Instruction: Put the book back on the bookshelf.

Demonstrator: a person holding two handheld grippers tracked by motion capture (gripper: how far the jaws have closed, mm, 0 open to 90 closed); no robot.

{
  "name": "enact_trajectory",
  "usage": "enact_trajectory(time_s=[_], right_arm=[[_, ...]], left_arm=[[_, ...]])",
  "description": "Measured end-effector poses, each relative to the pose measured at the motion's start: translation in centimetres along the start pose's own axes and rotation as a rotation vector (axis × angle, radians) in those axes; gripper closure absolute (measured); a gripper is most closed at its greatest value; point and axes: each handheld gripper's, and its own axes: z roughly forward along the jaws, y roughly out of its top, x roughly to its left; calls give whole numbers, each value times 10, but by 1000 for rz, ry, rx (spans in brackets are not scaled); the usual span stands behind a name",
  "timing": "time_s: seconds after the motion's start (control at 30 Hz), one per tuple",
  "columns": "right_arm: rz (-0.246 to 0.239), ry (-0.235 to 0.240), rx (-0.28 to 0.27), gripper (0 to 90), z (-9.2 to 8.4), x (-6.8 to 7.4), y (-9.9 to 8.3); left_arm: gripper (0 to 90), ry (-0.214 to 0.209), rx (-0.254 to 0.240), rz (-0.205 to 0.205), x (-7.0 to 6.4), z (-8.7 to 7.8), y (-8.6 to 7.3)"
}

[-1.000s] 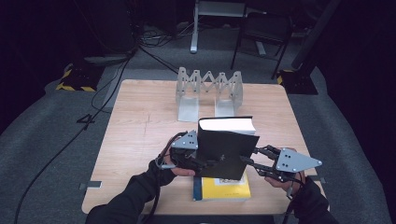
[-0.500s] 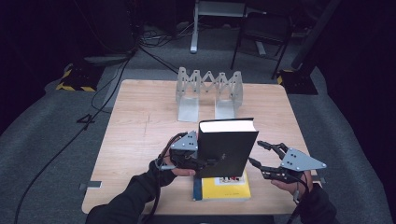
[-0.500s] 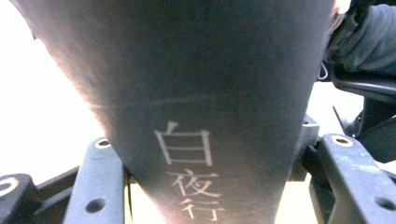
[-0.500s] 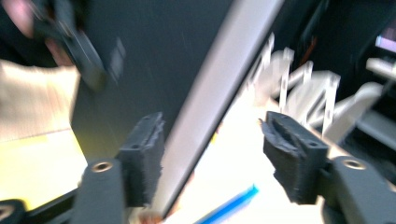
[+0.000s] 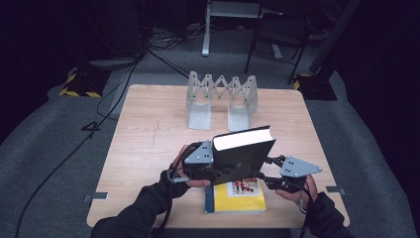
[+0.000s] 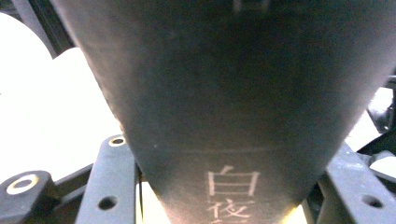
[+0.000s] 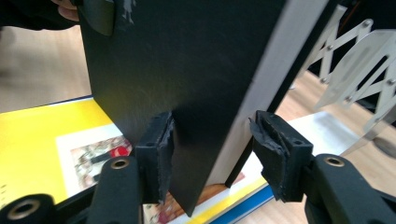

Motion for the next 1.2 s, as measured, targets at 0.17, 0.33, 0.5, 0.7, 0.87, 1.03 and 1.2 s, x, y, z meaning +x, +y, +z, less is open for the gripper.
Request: enact_trajectory(time_s=[0.17,0.33,0.5,0.7,0.87,1.03,1.2], right_arm=[[10,-29,-7,476,6,-2,-1],[28,-43,-19,566,7,-5,-3],[21,-34,-24,584,6,-5,-5],[15,-34,-22,626,5,-5,-7],[13,-38,-21,624,5,-4,-7],[12,-30,-22,619,5,-6,-8],[11,-26,-21,619,5,-6,-8]], left_arm=[[506,10,-18,-14,7,2,-1],[500,21,-52,-37,11,4,-3],[494,48,-84,-31,7,4,1],[483,64,-128,-49,6,5,4],[478,73,-157,-68,5,5,6],[462,79,-179,-79,5,5,10],[448,84,-185,-88,5,6,14]])
